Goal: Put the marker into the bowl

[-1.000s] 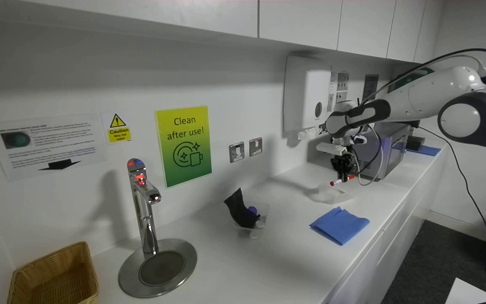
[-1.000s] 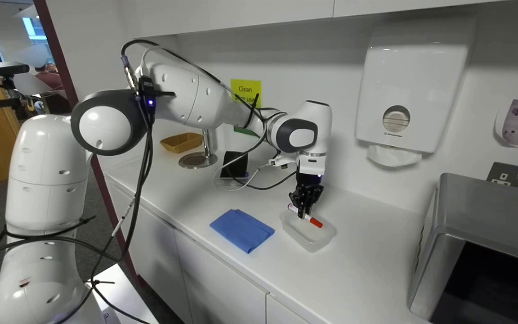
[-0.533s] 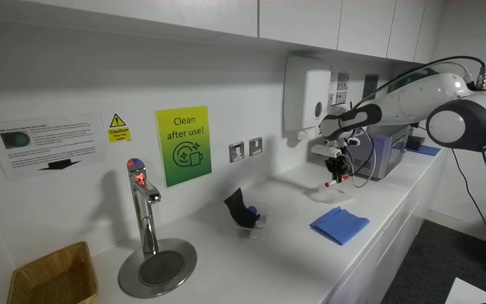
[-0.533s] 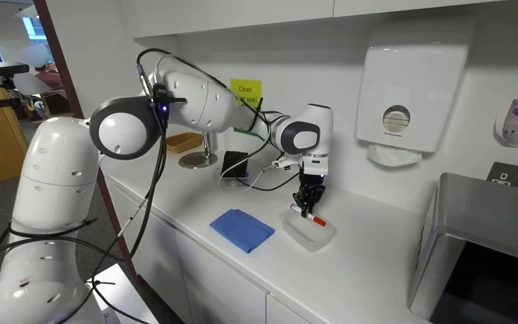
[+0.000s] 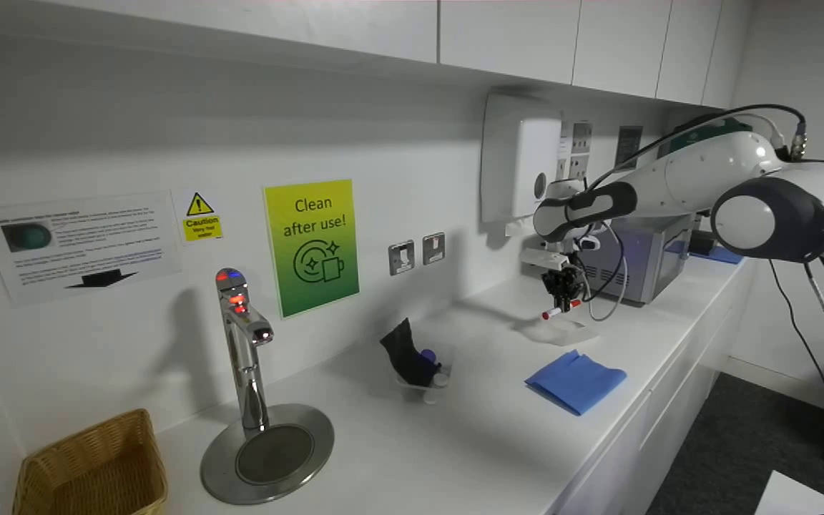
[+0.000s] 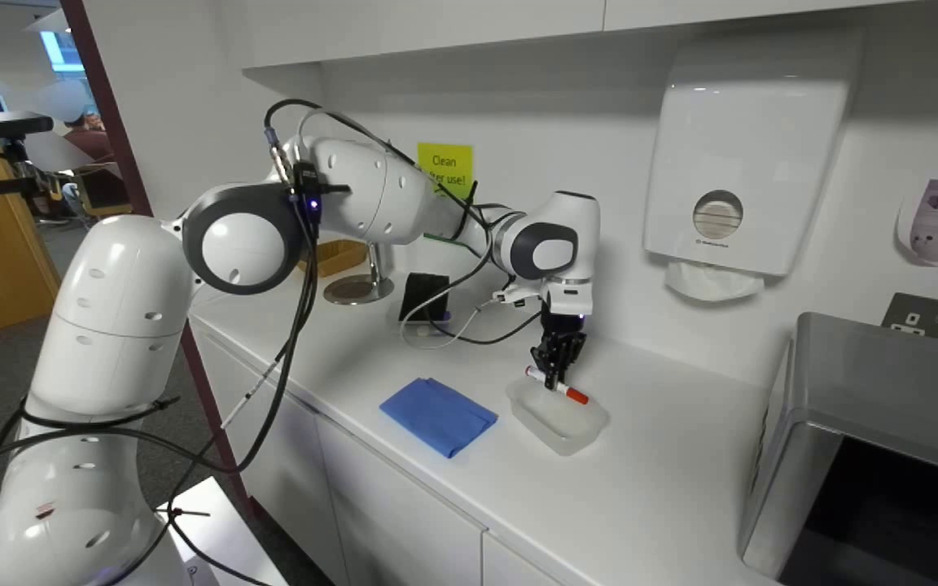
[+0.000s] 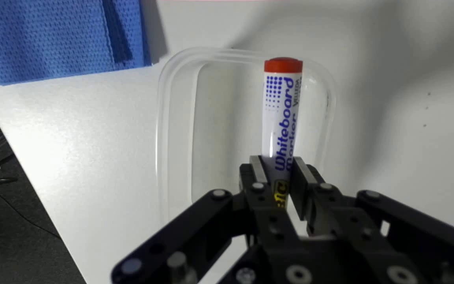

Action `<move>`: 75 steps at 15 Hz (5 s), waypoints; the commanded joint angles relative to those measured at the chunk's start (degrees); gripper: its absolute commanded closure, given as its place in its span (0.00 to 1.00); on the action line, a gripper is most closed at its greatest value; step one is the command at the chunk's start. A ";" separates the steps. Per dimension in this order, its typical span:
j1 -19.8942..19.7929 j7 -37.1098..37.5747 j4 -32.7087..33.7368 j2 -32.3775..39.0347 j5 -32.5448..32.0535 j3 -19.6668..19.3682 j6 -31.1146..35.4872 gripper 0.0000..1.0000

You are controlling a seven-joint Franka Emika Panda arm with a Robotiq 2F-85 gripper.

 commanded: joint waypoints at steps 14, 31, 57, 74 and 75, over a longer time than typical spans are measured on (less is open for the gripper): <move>-0.83 -1.77 -2.52 -2.50 2.02 -0.52 0.94 0.95; -0.89 -1.67 -4.30 -2.00 3.81 -0.25 1.11 0.95; -0.33 -2.73 -6.39 -7.31 3.30 -1.10 2.02 0.00; 2.64 -22.66 -2.69 -8.75 2.98 2.07 0.58 0.00; 2.64 -22.66 -2.69 -8.75 2.97 2.06 0.58 0.00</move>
